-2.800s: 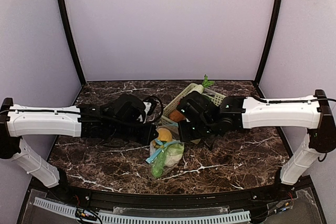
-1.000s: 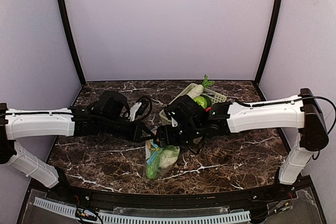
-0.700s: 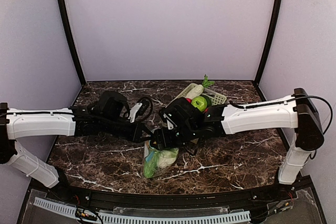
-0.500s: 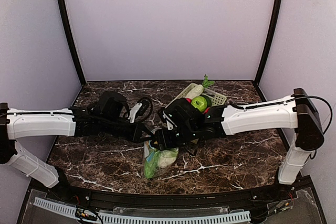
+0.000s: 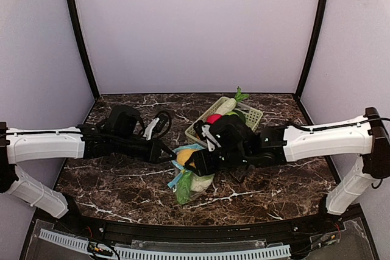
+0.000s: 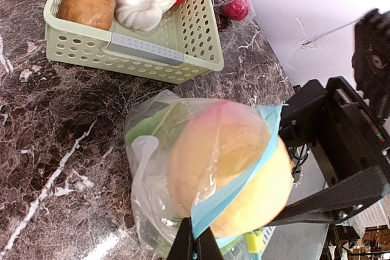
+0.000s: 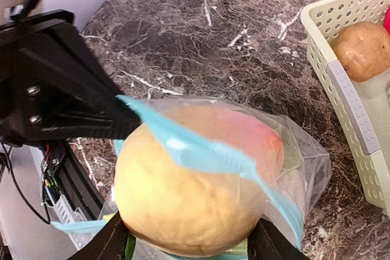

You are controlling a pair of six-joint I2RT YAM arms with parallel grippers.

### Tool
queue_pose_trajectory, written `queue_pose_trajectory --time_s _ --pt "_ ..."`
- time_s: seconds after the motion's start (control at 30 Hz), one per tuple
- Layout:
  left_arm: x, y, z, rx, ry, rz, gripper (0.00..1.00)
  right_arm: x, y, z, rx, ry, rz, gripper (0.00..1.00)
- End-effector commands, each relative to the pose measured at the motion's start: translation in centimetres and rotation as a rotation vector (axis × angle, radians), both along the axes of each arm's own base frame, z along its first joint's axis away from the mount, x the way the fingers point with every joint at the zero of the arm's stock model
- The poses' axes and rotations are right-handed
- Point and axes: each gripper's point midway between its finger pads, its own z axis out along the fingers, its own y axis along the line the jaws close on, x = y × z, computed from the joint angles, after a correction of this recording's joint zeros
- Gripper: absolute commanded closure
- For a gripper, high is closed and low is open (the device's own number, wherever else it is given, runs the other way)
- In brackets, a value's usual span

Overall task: Place the food in the zip-top bag and seal the zipper
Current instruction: Pick up the fake vegetable from the zipper food storage bag, then place the fake vegetable in the bin.

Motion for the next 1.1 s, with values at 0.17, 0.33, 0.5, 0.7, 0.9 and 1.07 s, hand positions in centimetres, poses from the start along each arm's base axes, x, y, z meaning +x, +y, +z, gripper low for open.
queue_pose_trajectory --time_s 0.17,0.33,0.5,0.7,0.9,1.07 --pt "-0.2 0.7 -1.6 0.026 0.058 -0.015 0.99 -3.4 0.8 6.6 0.282 -0.096 0.198 0.64" --pt "-0.4 0.4 -1.7 0.019 0.061 -0.041 0.99 -4.5 1.6 10.1 0.415 -0.142 0.283 0.63" --pt "-0.2 1.1 -1.7 0.039 0.030 -0.014 0.99 -2.9 0.5 13.6 0.422 -0.243 0.208 0.63" --pt "-0.4 1.4 -0.8 0.019 -0.015 -0.023 0.99 5.4 -6.8 12.1 0.160 -0.281 -0.171 0.63" --pt "-0.3 1.2 -0.5 0.015 -0.023 -0.026 0.99 12.9 -12.8 3.4 -0.160 -0.169 -0.346 0.64" --pt "-0.2 1.4 -0.6 0.023 -0.021 -0.019 0.99 15.8 -12.1 0.7 -0.218 -0.118 -0.303 0.63"
